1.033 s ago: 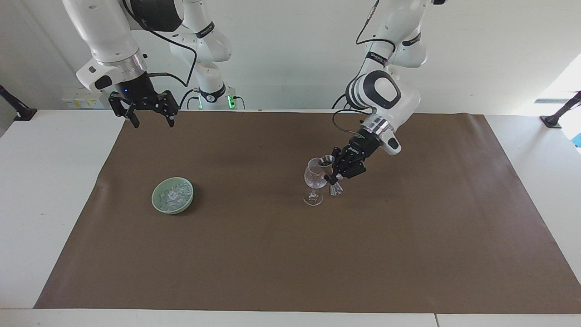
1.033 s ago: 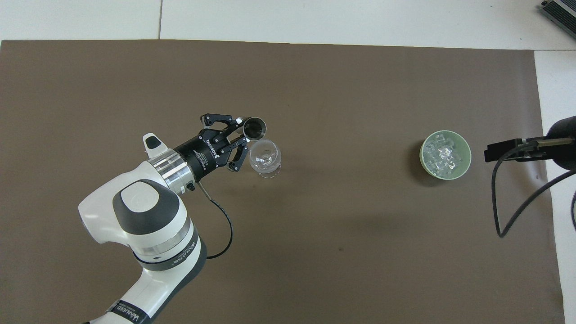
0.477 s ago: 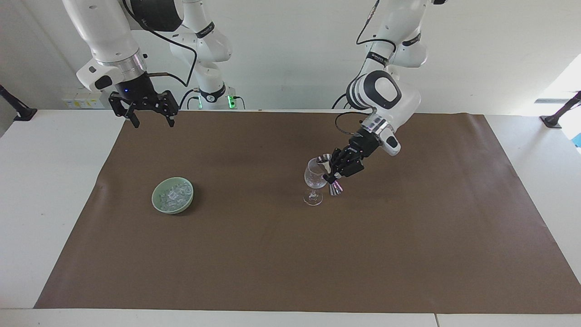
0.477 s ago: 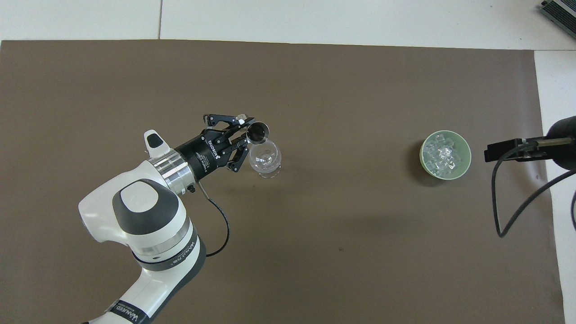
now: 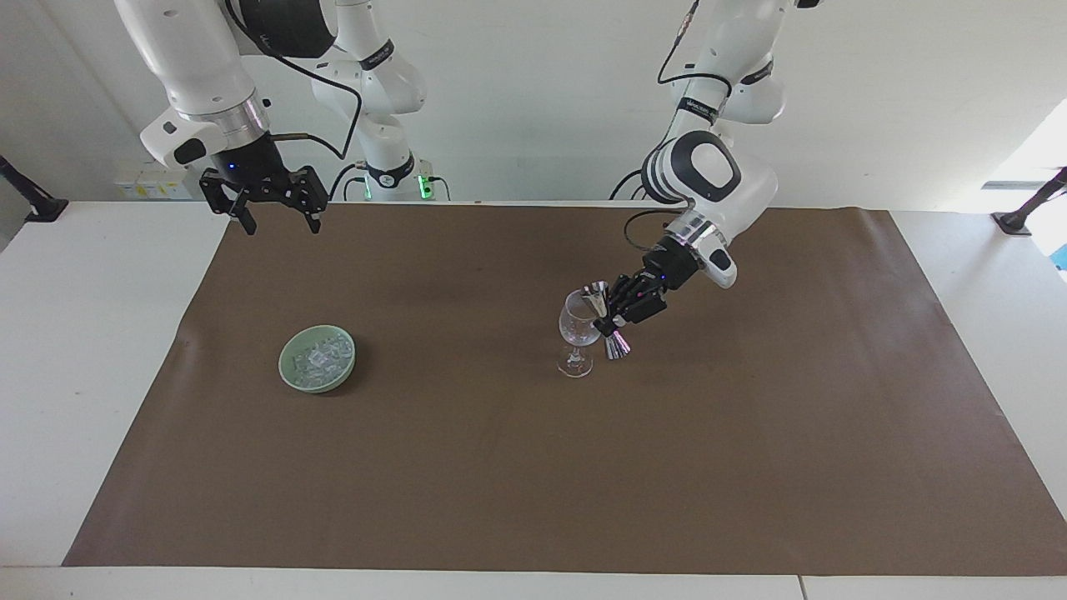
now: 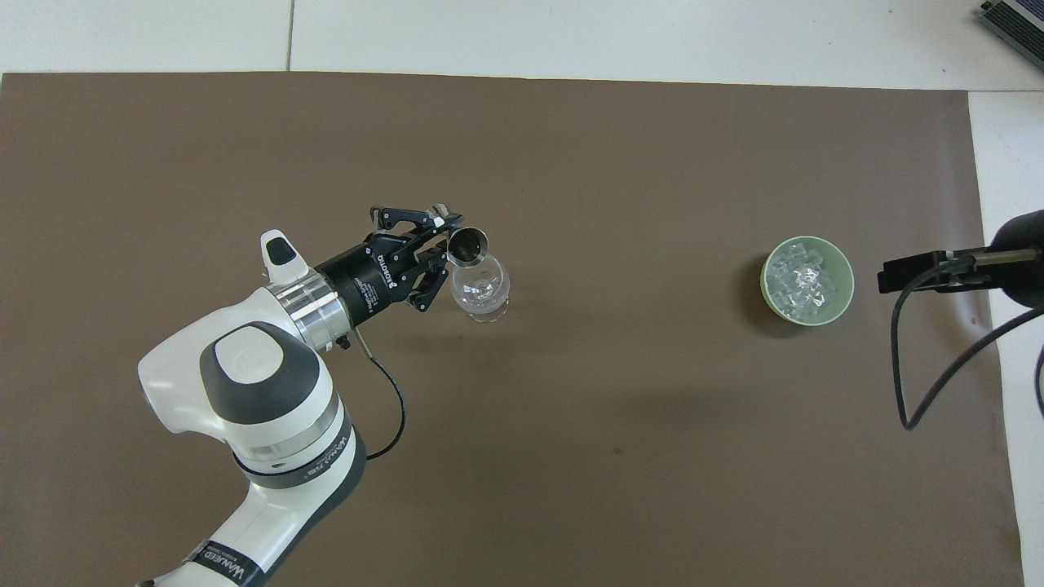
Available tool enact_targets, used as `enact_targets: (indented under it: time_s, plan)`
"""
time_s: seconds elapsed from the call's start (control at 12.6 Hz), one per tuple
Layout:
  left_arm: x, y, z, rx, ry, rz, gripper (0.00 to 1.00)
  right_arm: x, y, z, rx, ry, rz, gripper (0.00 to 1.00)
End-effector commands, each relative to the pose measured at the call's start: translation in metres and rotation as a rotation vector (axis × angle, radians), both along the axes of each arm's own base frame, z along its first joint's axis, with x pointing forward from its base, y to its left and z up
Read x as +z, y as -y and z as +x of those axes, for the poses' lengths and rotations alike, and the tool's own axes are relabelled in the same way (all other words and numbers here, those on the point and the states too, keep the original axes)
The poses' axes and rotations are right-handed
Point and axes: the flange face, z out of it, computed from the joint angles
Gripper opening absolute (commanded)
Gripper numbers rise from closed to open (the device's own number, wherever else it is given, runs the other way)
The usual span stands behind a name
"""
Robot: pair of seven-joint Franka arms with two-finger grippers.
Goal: Pour wine and add ice with both arms
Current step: 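Tilt the jigger with the left gripper to pour into the glass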
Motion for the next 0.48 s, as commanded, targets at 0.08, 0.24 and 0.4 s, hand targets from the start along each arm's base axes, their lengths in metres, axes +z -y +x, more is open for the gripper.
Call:
enact_targets:
  time_s: [0.08, 0.24, 0.4]
  plan:
    - [0.0032, -0.0074, -0.0069, -0.039, 0.049, 0.024, 0.00, 0.0015, 0.0015, -0.0080, 0.020, -0.002, 0.013, 1.00]
    - [0.0032, -0.0074, -0.0069, -0.059, 0.088, 0.050, 0.00, 0.0006, 0.0015, -0.0077, 0.020, -0.005, 0.013, 1.00]
    - [0.0031, -0.0064, -0.0076, -0.077, 0.124, 0.078, 0.00, 0.0015, 0.0015, -0.0080, 0.020, -0.002, 0.013, 1.00]
